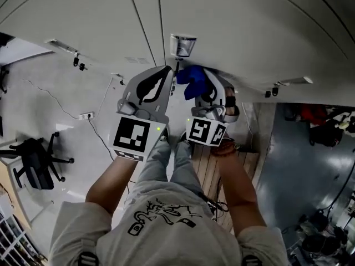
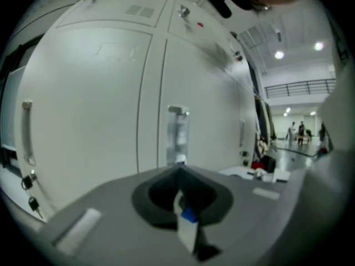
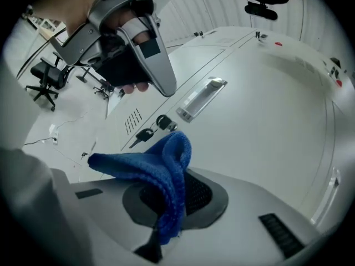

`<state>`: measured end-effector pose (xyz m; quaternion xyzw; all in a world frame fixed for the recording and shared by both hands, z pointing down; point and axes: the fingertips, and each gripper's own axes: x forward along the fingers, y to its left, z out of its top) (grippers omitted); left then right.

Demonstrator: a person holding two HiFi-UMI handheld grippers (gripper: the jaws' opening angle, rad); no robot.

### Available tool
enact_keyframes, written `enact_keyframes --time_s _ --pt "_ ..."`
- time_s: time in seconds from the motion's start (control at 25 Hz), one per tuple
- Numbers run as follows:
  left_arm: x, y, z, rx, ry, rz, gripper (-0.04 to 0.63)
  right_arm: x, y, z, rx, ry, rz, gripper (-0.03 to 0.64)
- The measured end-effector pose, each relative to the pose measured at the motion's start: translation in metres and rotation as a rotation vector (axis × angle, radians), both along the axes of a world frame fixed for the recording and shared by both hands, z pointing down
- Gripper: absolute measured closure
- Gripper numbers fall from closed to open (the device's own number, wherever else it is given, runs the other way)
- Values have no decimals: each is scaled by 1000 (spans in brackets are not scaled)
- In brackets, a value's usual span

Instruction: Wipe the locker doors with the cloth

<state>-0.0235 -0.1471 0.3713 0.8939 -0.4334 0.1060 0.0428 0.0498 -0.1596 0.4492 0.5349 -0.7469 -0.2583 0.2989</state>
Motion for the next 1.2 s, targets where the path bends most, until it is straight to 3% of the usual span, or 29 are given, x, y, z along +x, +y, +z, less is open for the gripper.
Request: enact_keyframes --time_s 0.24,0.88,1.2 --pt "23 12 -53 50 35 35 592 8 7 -57 23 4 5 588" --pt "24 22 -196 274 87 12 592 -4 11 -271 354 31 -45 587" --pt "44 29 -231 341 95 48 592 28 19 -319 452 24 6 588"
